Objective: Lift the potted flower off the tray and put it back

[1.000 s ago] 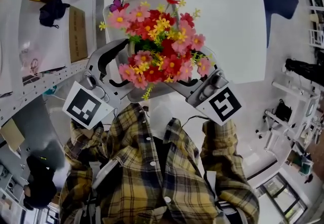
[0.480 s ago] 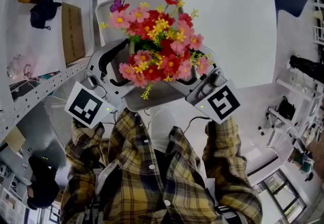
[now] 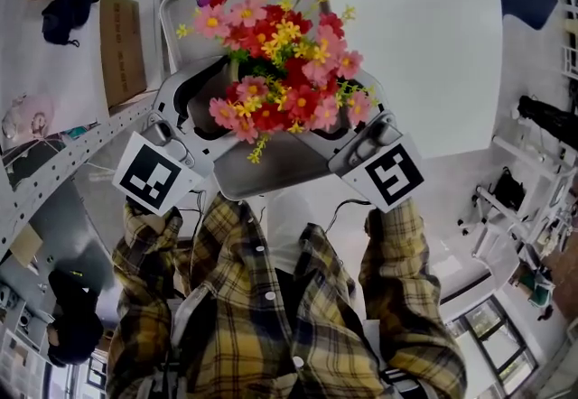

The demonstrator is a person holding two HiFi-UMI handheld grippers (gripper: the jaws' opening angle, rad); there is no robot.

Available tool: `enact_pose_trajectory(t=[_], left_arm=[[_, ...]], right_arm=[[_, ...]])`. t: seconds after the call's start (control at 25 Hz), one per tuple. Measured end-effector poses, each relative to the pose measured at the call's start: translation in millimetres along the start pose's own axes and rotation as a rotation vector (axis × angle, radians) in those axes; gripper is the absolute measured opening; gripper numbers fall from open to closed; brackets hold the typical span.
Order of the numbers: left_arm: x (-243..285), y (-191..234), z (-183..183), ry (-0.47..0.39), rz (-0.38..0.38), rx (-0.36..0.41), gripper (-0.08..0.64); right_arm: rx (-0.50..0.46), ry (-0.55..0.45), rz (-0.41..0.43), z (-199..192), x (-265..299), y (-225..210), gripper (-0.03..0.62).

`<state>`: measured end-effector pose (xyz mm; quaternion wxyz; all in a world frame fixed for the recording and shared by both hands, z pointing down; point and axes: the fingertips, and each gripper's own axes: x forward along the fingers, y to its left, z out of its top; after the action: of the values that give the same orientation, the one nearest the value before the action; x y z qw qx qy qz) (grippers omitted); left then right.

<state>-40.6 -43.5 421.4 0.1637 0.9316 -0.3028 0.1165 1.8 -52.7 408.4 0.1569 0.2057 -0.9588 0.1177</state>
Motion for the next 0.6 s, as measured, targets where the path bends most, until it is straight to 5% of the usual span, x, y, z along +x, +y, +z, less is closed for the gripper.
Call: enact_pose_trajectory(t=[0.6], left_arm=[[2.9, -1.4, -0.6, 0.011, 0.003, -0.002, 0.328]], right_arm=[[0.001, -0.013, -0.036, -1.0, -2.2, -1.2, 0.345]])
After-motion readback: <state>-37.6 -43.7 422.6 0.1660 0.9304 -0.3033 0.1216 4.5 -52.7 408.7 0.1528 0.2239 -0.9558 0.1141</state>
